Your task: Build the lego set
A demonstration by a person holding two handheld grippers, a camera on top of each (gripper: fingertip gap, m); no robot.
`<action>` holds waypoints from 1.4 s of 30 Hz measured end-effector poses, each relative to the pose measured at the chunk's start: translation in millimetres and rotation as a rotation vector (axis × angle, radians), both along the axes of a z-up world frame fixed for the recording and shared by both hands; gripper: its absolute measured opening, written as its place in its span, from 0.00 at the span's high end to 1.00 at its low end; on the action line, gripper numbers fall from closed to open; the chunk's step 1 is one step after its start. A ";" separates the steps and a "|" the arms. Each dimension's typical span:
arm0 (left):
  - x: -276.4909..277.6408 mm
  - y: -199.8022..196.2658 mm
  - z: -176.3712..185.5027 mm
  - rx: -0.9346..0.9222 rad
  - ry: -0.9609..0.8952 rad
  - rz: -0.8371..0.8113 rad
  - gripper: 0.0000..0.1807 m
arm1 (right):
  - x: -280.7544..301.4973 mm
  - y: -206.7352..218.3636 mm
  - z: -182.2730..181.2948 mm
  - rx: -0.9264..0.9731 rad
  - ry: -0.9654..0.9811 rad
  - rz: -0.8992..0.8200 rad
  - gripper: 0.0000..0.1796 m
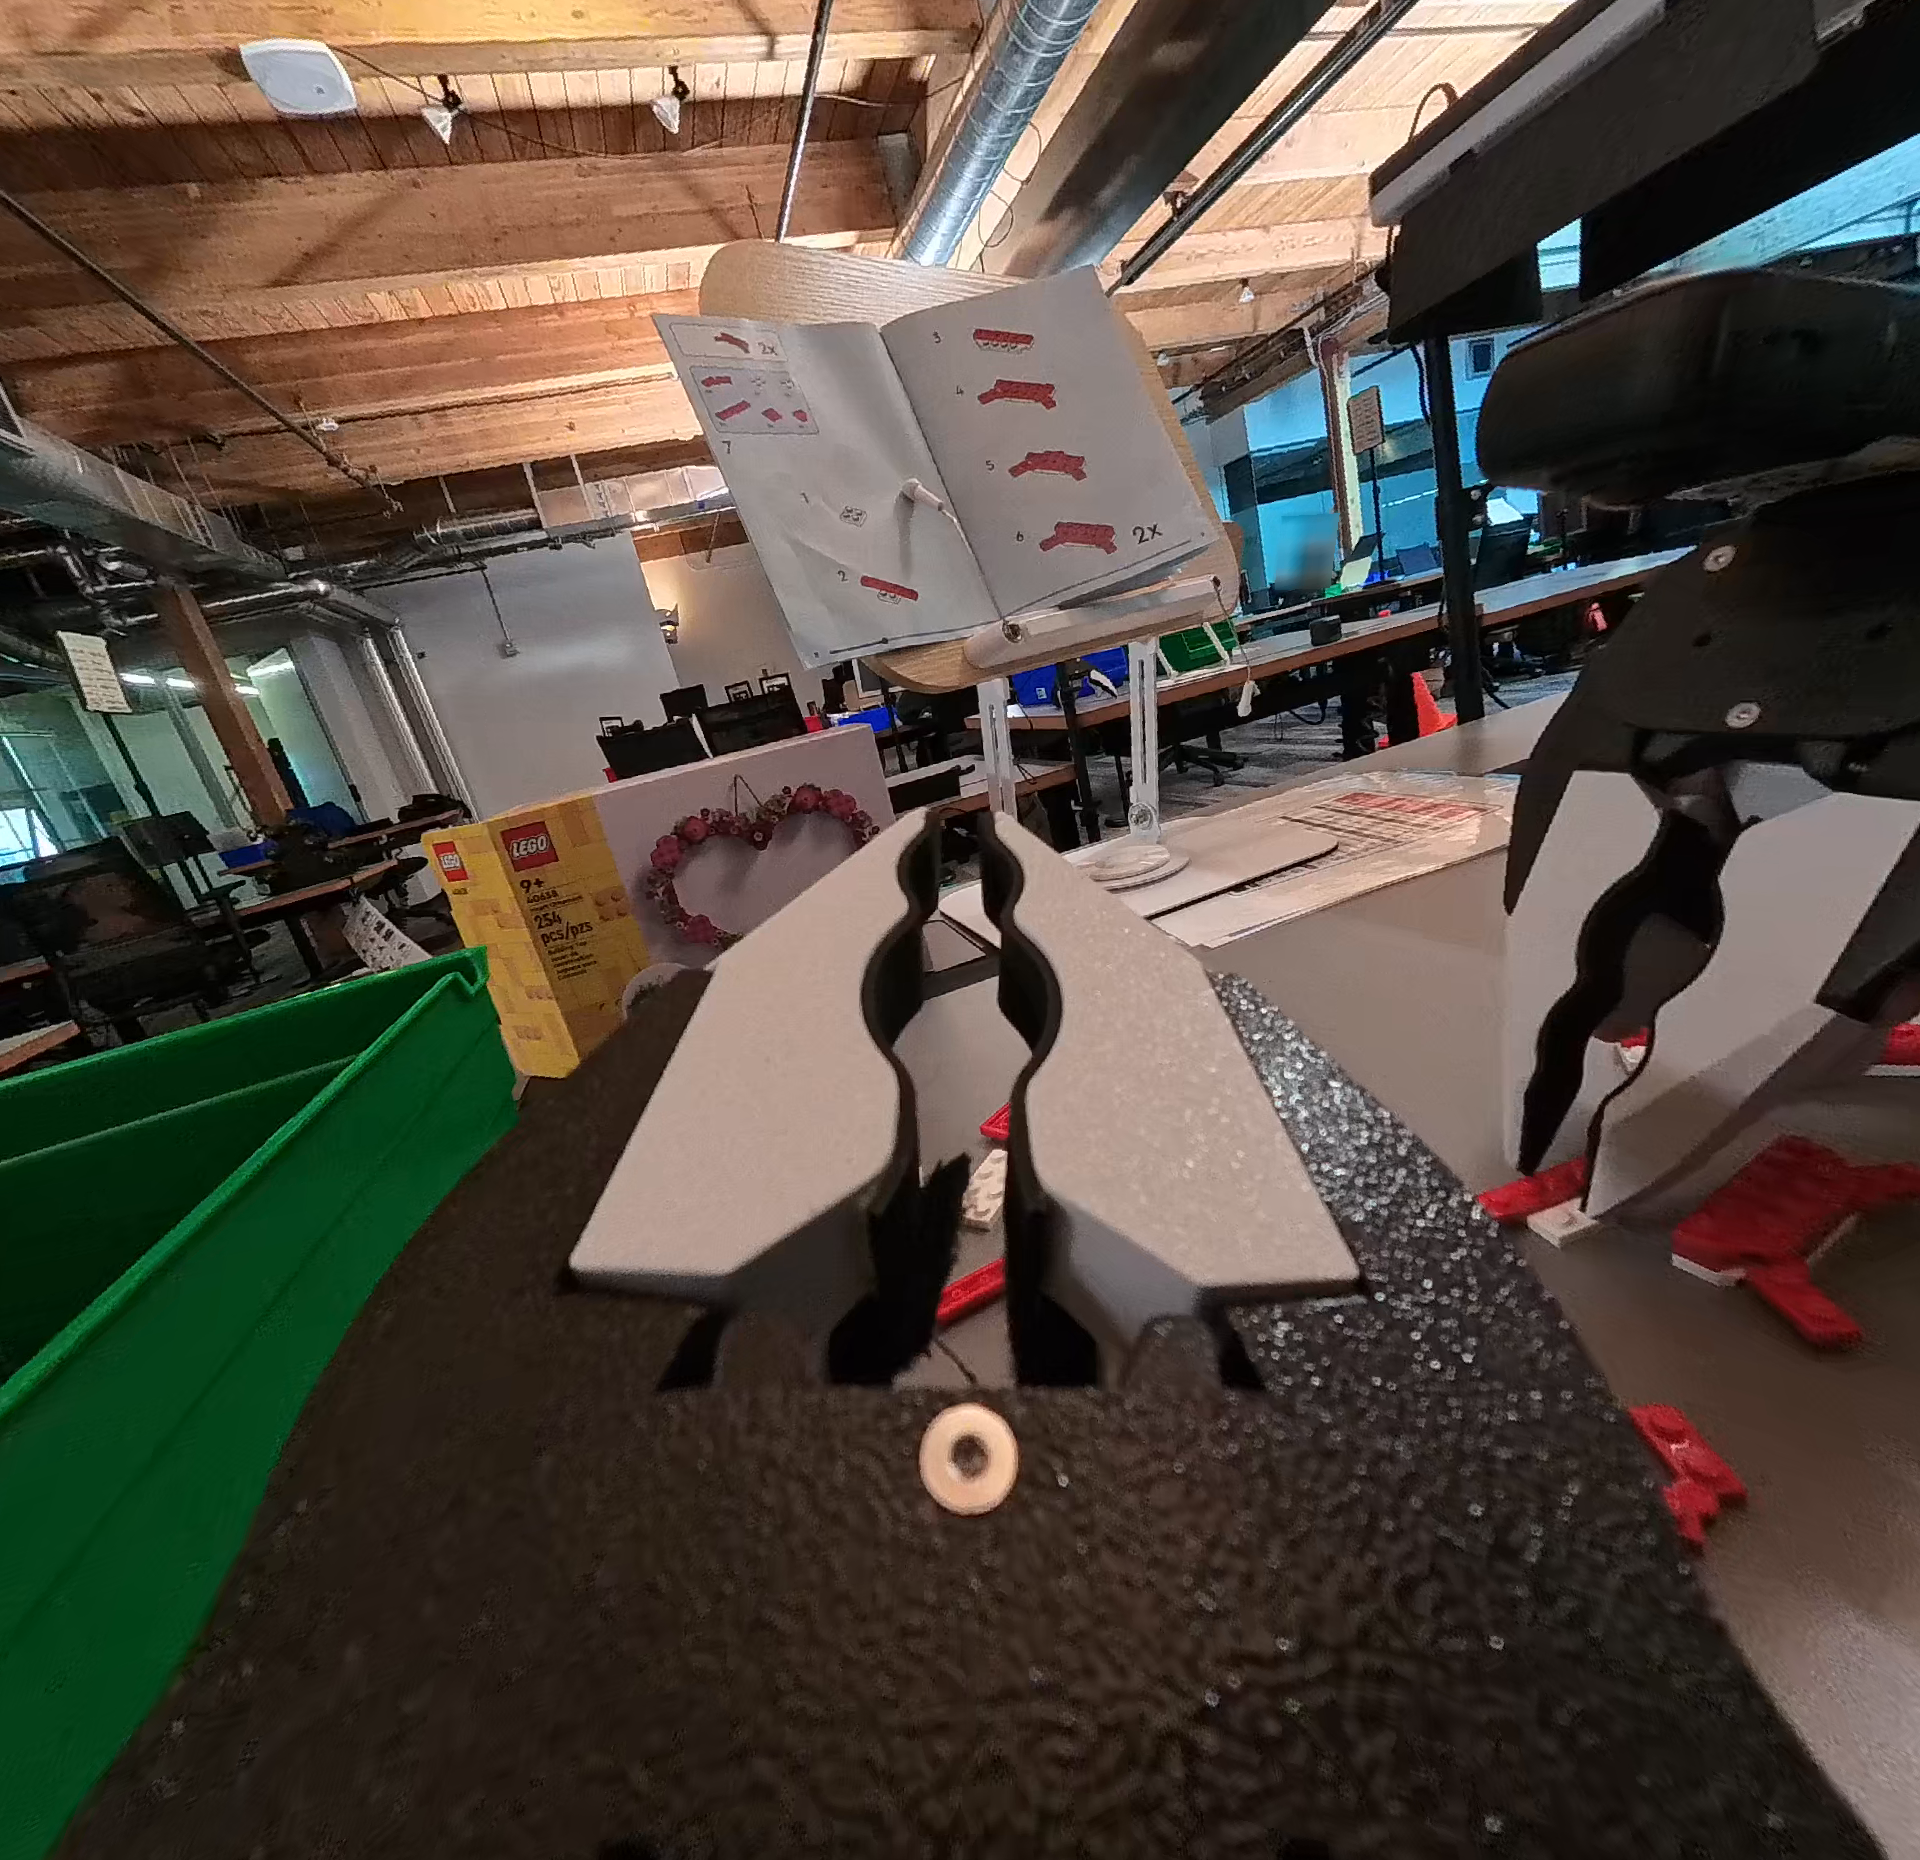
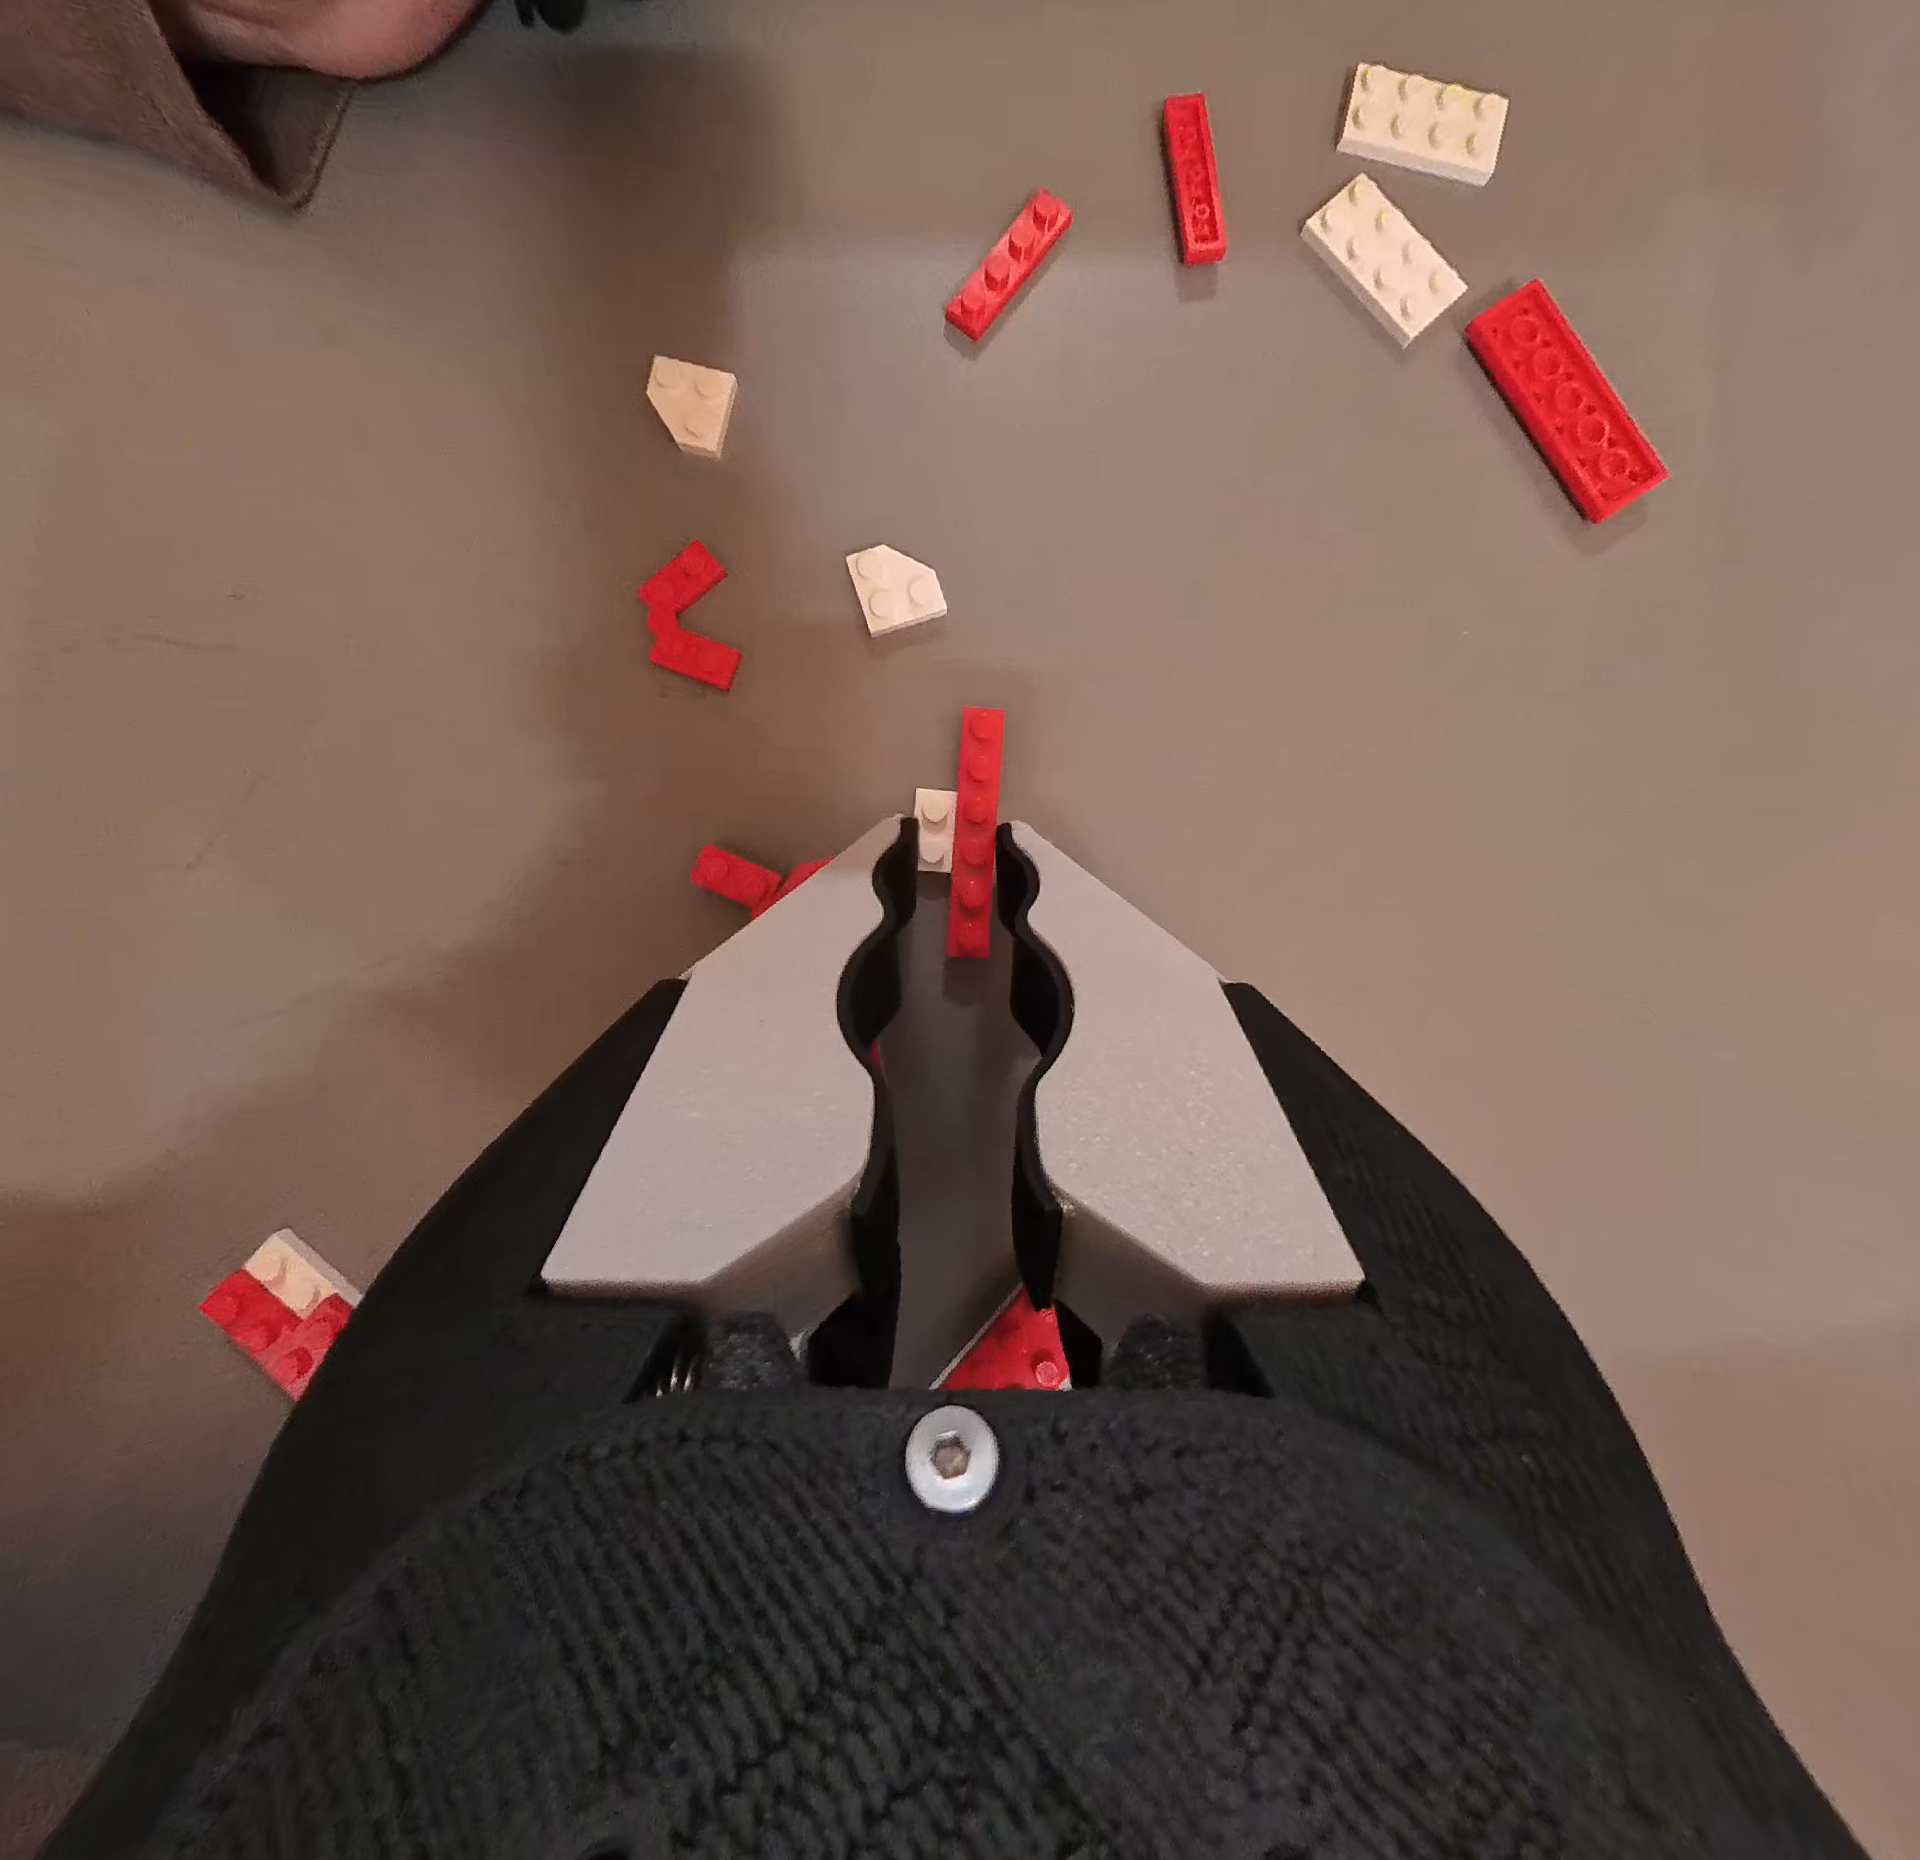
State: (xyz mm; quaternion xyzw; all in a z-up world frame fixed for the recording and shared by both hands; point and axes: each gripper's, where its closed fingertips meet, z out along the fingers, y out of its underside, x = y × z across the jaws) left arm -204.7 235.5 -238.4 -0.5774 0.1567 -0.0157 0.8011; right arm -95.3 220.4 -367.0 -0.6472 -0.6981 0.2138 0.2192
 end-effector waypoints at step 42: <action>3.0 0.3 -1.3 -0.003 0.016 -0.010 1.00 | -8.7 12.9 3.7 0.070 0.047 -0.019 0.87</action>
